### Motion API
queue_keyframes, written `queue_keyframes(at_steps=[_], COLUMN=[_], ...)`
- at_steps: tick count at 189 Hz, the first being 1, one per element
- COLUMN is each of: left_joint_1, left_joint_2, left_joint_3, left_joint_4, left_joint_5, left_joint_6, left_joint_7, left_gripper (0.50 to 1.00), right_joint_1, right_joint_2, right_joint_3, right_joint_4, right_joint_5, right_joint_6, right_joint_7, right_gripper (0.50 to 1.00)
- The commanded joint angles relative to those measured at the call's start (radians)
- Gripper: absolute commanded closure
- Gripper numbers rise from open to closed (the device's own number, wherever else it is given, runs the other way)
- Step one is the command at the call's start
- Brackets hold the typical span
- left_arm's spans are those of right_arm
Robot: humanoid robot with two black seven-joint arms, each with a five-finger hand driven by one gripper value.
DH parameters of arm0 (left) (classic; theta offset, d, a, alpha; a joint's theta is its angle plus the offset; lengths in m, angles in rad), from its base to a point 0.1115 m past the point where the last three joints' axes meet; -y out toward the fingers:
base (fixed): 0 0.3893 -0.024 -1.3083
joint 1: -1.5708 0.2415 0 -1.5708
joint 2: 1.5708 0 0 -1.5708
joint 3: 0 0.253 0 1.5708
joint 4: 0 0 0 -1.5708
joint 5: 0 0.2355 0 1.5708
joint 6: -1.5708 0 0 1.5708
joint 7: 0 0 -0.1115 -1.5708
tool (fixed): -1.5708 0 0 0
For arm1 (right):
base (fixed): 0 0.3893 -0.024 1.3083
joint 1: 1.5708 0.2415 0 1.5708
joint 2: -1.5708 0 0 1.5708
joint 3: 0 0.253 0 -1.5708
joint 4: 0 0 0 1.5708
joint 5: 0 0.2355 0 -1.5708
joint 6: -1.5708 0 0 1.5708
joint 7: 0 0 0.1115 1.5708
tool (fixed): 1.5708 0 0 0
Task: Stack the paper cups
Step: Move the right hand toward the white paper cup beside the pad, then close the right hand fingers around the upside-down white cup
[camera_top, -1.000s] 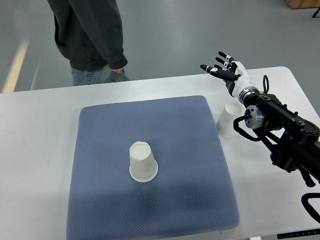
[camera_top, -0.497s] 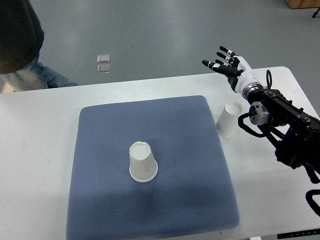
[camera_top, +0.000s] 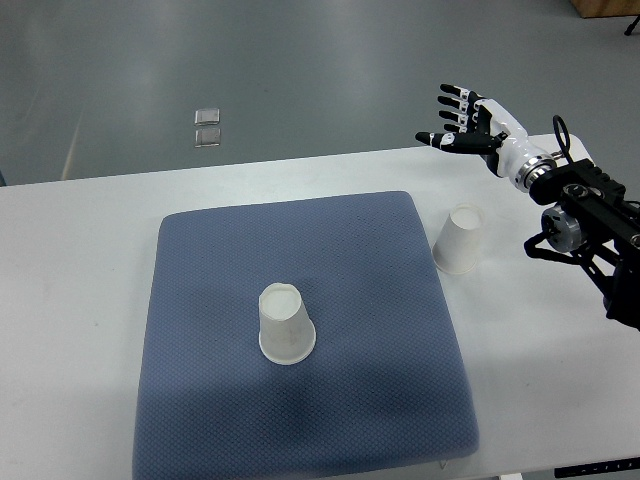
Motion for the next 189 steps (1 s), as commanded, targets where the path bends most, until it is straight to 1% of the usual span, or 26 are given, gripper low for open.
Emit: queue_keyframes(at_steps=[1, 31, 47, 78, 108, 125, 189], left_joint_1=[0.000, 0.000, 0.000, 0.000, 0.000, 0.000, 0.000], left_joint_2=[0.000, 0.000, 0.000, 0.000, 0.000, 0.000, 0.000], left_joint_3=[0.001, 0.001, 0.001, -0.001, -0.001, 0.001, 0.001], left_joint_4=[0.000, 0.000, 0.000, 0.000, 0.000, 0.000, 0.000], left_joint_5=[0.000, 0.000, 0.000, 0.000, 0.000, 0.000, 0.000], left_joint_6=[0.000, 0.000, 0.000, 0.000, 0.000, 0.000, 0.000], left_joint_7=[0.000, 0.000, 0.000, 0.000, 0.000, 0.000, 0.000], left_gripper=[0.500, 0.500, 0.500, 0.500, 0.500, 0.500, 0.500], right_joint_1=[-0.015, -0.006, 0.003, 0.017, 0.028, 0.025, 0.023], right_joint_2=[-0.056, -0.138, -0.183, -0.223, -0.238, -0.238, -0.244], right_joint_3=[-0.019, -0.085, -0.124, -0.166, -0.220, -0.232, -0.259], right_joint_4=[0.025, 0.058, 0.086, 0.106, 0.105, 0.105, 0.086], right_joint_5=[-0.113, -0.287, -0.351, -0.477, -0.641, -0.680, -0.799], right_joint_6=[0.090, 0.186, 0.214, 0.222, 0.228, 0.229, 0.214], right_joint_7=[0.021, 0.079, 0.088, 0.093, 0.130, 0.142, 0.145], right_gripper=[0.581, 0.583, 0.583, 0.581, 0.581, 0.581, 0.585])
